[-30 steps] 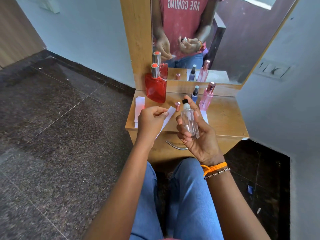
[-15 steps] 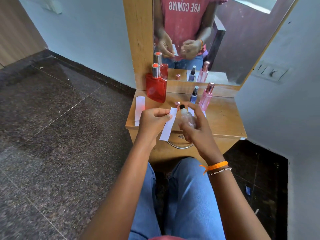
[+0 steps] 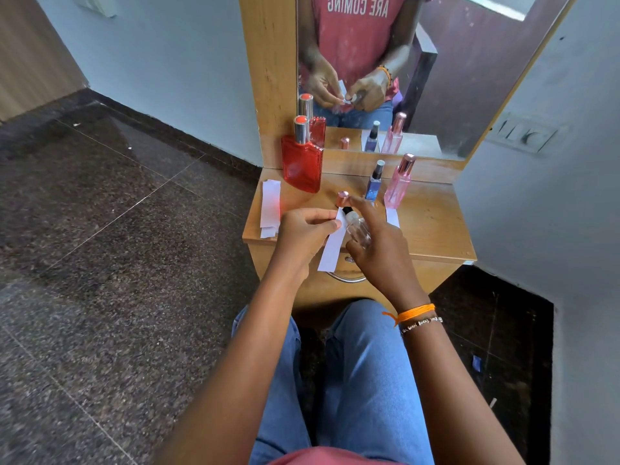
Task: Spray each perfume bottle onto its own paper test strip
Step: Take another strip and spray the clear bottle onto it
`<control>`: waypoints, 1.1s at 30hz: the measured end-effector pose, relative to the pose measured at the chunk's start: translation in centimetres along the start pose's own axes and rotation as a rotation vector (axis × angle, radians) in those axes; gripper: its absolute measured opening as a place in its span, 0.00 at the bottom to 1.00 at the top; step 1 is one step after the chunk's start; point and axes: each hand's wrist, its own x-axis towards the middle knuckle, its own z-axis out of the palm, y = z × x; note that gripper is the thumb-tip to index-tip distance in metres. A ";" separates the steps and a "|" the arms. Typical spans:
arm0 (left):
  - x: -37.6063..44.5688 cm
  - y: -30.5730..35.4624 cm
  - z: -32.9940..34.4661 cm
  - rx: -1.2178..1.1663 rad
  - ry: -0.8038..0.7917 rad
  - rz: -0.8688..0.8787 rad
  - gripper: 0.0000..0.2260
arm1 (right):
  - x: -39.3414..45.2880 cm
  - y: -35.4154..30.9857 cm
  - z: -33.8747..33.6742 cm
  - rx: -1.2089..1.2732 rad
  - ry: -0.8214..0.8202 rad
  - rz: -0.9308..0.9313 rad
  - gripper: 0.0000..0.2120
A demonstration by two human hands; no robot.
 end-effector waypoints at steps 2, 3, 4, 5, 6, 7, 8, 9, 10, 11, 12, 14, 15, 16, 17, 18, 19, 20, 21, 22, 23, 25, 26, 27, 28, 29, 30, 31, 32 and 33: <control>-0.1 0.0 0.1 -0.004 -0.001 -0.005 0.08 | -0.1 0.1 0.0 -0.020 -0.008 0.002 0.31; -0.1 0.0 0.1 -0.004 -0.003 -0.007 0.08 | -0.1 0.1 0.1 -0.029 -0.013 0.002 0.31; -0.2 0.0 0.1 -0.004 -0.007 -0.010 0.08 | -0.1 0.1 0.1 -0.038 -0.019 0.000 0.31; -0.2 0.0 0.1 -0.003 -0.010 -0.013 0.07 | -0.1 0.2 0.1 -0.045 -0.025 -0.002 0.32; -0.2 0.0 0.0 -0.002 -0.014 -0.017 0.07 | -0.1 0.2 0.1 -0.048 -0.029 -0.003 0.32; -0.3 0.1 0.0 -0.002 -0.018 -0.019 0.07 | -0.1 0.2 0.1 -0.046 -0.032 0.000 0.32; -0.3 0.1 0.0 -0.002 -0.023 -0.020 0.07 | -0.1 0.2 0.1 -0.045 -0.035 0.004 0.32; -0.4 0.2 0.0 0.000 -0.028 -0.021 0.07 | -0.1 0.2 0.1 -0.047 -0.036 0.004 0.32; -0.5 0.2 0.0 0.001 -0.031 -0.023 0.08 | -0.2 0.2 0.1 -0.050 -0.035 0.001 0.32; -0.5 0.2 0.0 0.001 -0.034 -0.025 0.08 | -0.2 0.1 0.1 -0.049 -0.033 -0.002 0.31; -0.5 0.1 0.0 -0.002 -0.035 -0.026 0.08 | -0.3 0.1 0.0 -0.045 -0.033 -0.004 0.31; -0.5 0.1 0.1 -0.008 -0.041 -0.030 0.08 | -0.4 0.1 0.0 -0.039 -0.035 -0.003 0.30; -0.5 0.1 0.1 -0.011 -0.045 -0.030 0.08 | -0.4 0.0 -0.1 -0.036 -0.035 0.001 0.30; -0.5 0.1 0.1 -0.013 -0.049 -0.031 0.08 | -0.4 -0.1 -0.1 -0.034 -0.032 0.005 0.29; -0.6 0.0 0.1 -0.015 -0.050 -0.032 0.08 | -0.4 -0.2 -0.1 -0.024 -0.026 0.006 0.29; -0.6 0.0 0.2 -0.017 -0.049 -0.034 0.08 | -0.5 -0.3 -0.2 0.012 -0.013 0.009 0.27; -0.6 0.0 0.2 -0.022 -0.049 -0.035 0.08 | -0.5 -0.4 -0.2 0.088 0.014 0.019 0.26; -0.5 -0.1 0.2 -0.032 -0.048 -0.035 0.08 | -0.6 -0.4 -0.2 0.192 0.048 0.043 0.24; -0.5 -0.2 0.3 -0.045 -0.045 -0.034 0.08 | -0.6 -0.4 -0.3 0.304 0.077 0.086 0.23; -0.5 -0.2 0.3 -0.060 -0.040 -0.036 0.08 | -0.6 -0.4 -0.4 0.422 0.093 0.145 0.23; -0.5 -0.2 0.3 -0.073 -0.036 -0.040 0.08 | -0.6 -0.5 -0.4 0.545 0.100 0.213 0.24; -0.5 -0.3 0.3 -0.080 -0.028 -0.047 0.08 | -0.8 -0.6 -0.4 0.764 0.106 0.350 0.24; -0.5 -0.3 0.3 -0.084 -0.024 -0.050 0.08 | -0.9 -0.6 -0.3 0.839 0.111 0.411 0.23; -0.5 -0.3 0.3 -0.089 -0.024 -0.050 0.07 | -1.0 -0.7 -0.3 0.896 0.115 0.461 0.21; -0.4 -0.4 0.3 -0.096 -0.020 -0.048 0.06 | -1.0 -0.8 -0.3 0.938 0.116 0.500 0.20; -0.4 -0.5 0.4 -0.099 -0.014 -0.047 0.06 | -1.0 -0.8 -0.2 0.969 0.109 0.528 0.19; -0.4 -0.5 0.4 -0.095 -0.008 -0.050 0.05 | -1.0 -0.8 -0.1 0.991 0.098 0.549 0.18; -0.4 -0.6 0.5 -0.084 -0.003 -0.052 0.05 | -0.9 -0.8 0.0 1.006 0.087 0.566 0.17; -0.4 -0.6 0.5 -0.079 0.001 -0.052 0.05 | -0.8 -0.8 0.1 1.016 0.076 0.584 0.17; -0.3 -0.7 0.6 -0.078 0.006 -0.050 0.05 | -0.8 -0.8 0.1 1.020 0.067 0.601 0.16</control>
